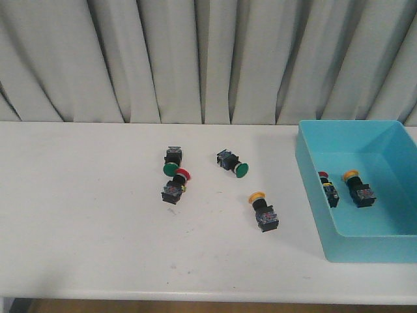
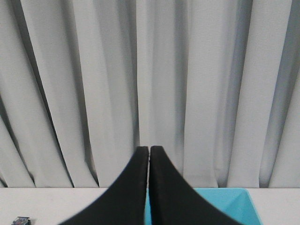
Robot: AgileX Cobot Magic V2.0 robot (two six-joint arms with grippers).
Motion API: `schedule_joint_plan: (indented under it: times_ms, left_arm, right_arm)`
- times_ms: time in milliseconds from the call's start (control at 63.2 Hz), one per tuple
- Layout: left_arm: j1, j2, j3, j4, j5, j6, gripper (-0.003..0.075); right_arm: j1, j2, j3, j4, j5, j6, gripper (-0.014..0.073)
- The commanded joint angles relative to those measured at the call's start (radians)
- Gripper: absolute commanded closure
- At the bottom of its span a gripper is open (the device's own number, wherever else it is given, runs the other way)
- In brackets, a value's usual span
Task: Pick red and yellow buttons and place in box
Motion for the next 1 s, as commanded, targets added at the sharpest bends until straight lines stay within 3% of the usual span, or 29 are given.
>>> schedule_joint_plan:
  times_ms: [0, 317, 491, 982]
  left_arm:
    - [0.015, -0.056, 0.048, -0.003, -0.043, -0.027, 0.0717]
    - [0.094, -0.108, 0.051, -0.005, -0.041, -0.032, 0.0717]
    - [0.184, -0.109, 0.051, -0.004, -0.04, -0.104, 0.0717]
    - [0.186, -0.106, 0.05, -0.004, -0.036, -0.107, 0.0717]
  right_arm:
    - [0.001, -0.002, -0.029, 0.012, -0.052, -0.012, 0.0598]
    - [0.001, -0.002, -0.029, 0.012, -0.051, -0.012, 0.0598]
    - [0.001, -0.002, -0.029, 0.012, -0.051, -0.012, 0.0598]
    - [0.001, -0.002, -0.029, 0.012, -0.054, -0.012, 0.0598]
